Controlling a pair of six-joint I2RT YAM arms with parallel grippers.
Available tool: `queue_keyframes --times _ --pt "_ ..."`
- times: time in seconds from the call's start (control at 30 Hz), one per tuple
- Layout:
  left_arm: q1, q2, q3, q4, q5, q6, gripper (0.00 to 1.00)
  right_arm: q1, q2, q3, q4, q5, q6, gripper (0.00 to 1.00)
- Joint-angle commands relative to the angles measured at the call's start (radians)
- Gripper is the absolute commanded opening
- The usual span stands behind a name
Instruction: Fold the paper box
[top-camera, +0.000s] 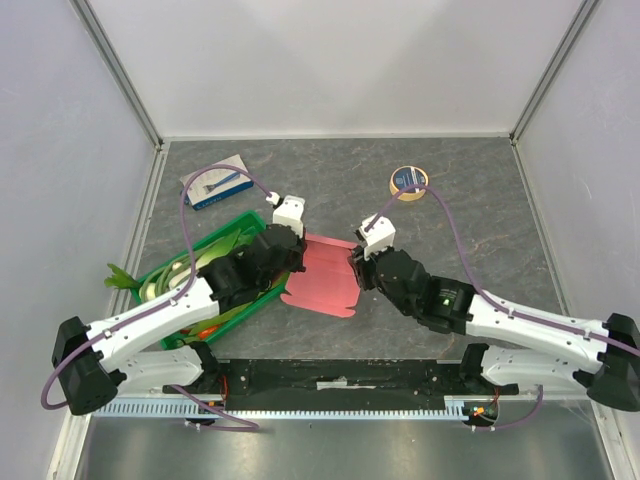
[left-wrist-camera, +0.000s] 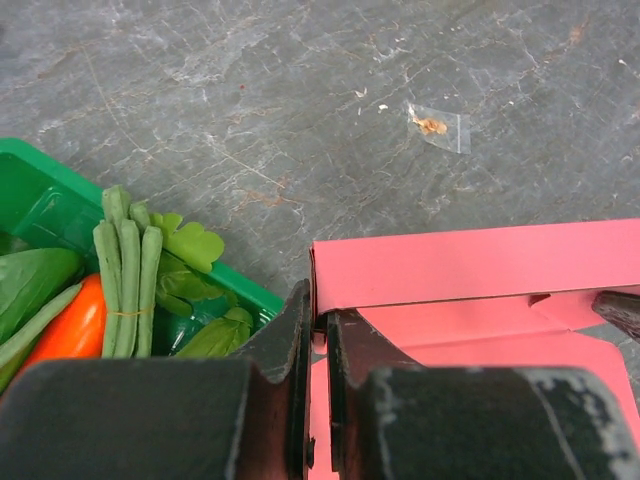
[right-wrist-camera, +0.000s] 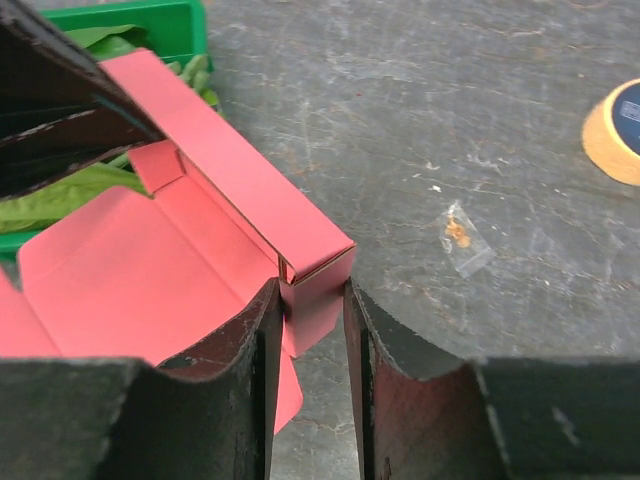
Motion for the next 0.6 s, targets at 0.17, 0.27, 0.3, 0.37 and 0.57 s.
queue_keyframes --times 0.17,0.27,0.3,0.37,0.57 --pt "-0.089 -0.045 0.012 0.095 -0.209 -0.101 0.02 0.045 0.106 0.042 0.018 0.340 0.109 0.34" --pt "-0.106 -0.047 0.003 0.113 -0.241 -0.114 0.02 0.046 0.117 0.032 0.028 0.369 0.125 0.26" --pt "-0.112 -0.045 0.003 0.120 -0.244 -0.114 0.02 0.046 0.120 0.034 0.029 0.372 0.136 0.26" --pt "-0.125 -0.035 0.004 0.126 -0.258 -0.116 0.02 0.046 0.129 0.032 0.035 0.384 0.142 0.27" --pt "-0.154 -0.028 0.010 0.129 -0.282 -0.127 0.02 0.045 0.162 0.028 0.051 0.443 0.135 0.25"
